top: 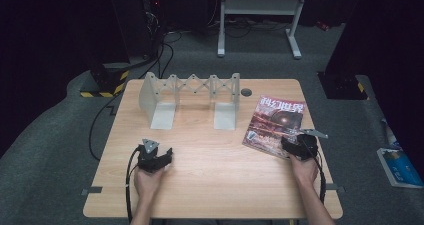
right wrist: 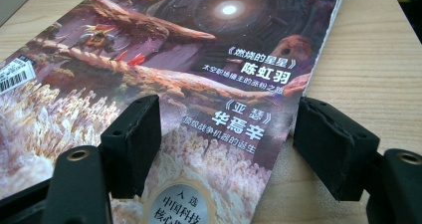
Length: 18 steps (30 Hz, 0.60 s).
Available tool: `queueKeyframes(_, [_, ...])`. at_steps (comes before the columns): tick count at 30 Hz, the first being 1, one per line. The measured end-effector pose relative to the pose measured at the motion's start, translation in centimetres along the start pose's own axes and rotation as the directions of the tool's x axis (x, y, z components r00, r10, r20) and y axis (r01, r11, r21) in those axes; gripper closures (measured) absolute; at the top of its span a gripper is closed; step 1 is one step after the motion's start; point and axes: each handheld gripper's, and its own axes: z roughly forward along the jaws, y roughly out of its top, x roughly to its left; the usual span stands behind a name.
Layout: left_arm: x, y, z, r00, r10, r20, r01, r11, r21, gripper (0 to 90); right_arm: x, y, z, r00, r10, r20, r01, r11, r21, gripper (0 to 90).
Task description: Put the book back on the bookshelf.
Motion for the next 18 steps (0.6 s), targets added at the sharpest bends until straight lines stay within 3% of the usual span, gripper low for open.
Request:
queueKeyframes(5, [-0.02, 0.01, 0.02, 1.0, 0.0, -0.001, 0.0, 1.0, 0.0, 32.2, -0.32, 0.17, -0.07, 0.9993, -0.03, -0.022, 0.031, 0.999, 0.02, 27.1])
queueKeyframes(18, [-0.04, 0.0, 0.03, 1.0, 0.0, -0.002, 0.0, 1.0, -0.002, 32.1, -0.32, 0.0, -0.21, 0.9988, -0.039, -0.028, 0.04, 0.999, 0.016, 28.8])
